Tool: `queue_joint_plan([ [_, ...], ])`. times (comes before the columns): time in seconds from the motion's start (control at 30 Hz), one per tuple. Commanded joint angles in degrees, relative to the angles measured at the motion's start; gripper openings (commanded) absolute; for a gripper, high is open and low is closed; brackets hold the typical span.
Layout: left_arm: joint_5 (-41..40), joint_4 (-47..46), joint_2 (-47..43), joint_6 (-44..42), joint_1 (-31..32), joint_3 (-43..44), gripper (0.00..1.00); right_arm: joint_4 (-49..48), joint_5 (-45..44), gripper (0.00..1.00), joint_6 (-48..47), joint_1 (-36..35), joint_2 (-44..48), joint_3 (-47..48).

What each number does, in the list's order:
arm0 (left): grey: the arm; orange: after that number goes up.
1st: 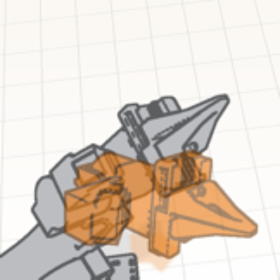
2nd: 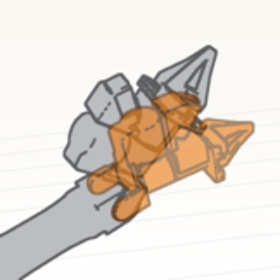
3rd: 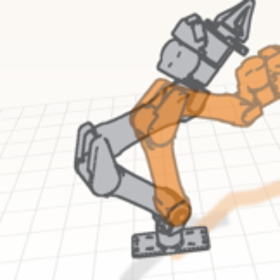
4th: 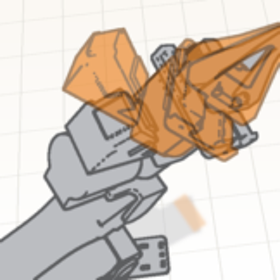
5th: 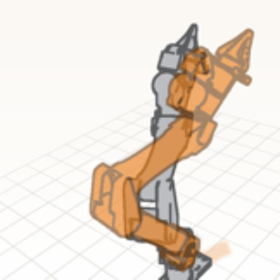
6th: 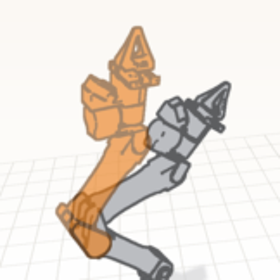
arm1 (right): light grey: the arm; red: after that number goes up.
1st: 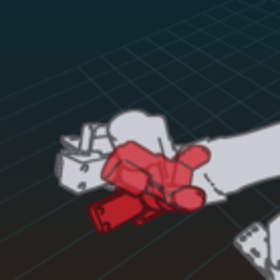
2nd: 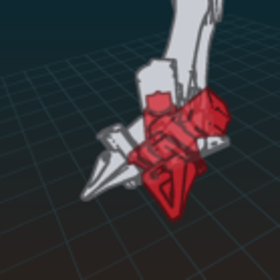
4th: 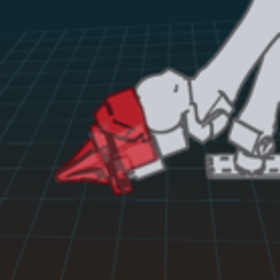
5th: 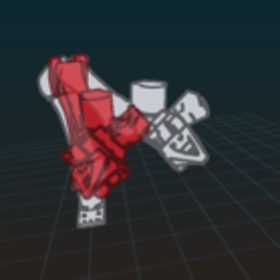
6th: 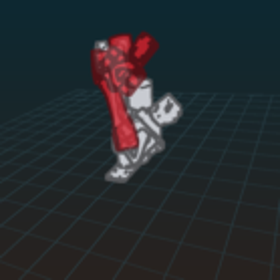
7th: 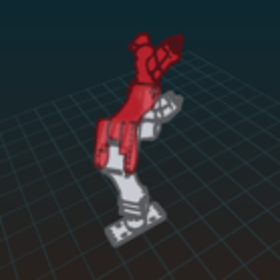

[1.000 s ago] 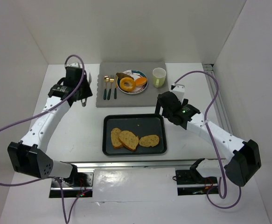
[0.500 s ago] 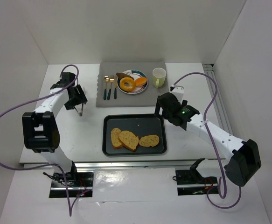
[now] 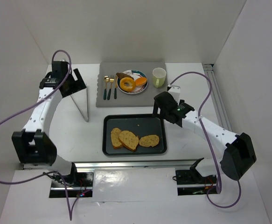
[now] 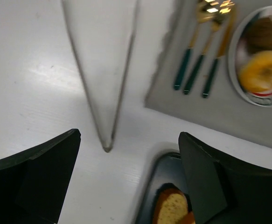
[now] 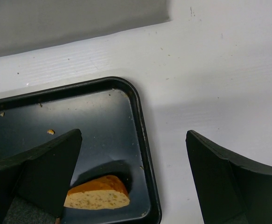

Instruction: Place the bread

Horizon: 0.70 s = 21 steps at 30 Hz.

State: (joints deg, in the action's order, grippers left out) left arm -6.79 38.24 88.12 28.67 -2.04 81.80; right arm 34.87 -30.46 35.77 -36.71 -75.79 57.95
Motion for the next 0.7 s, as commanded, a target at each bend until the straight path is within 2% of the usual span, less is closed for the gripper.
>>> queue_joint_plan([
  [0.0, 1.24, 0.96, -8.82, -1.06, 3.79, 2.93, 1.0, 0.89, -1.62, 1.0, 1.4, 0.41, -1.11, 3.22],
  [0.37, 12.49, 0.43, -23.51, -0.45, 16.7, -10.77, 1.0, 2.74, -2.68, 1.0, 3.34, 0.41, -1.91, 4.98],
  [0.67, 10.49, -0.8, -23.52, 1.39, 25.15, -14.48, 1.0, 3.35, -3.2, 1.0, 4.65, 0.41, -1.55, 4.53],
])
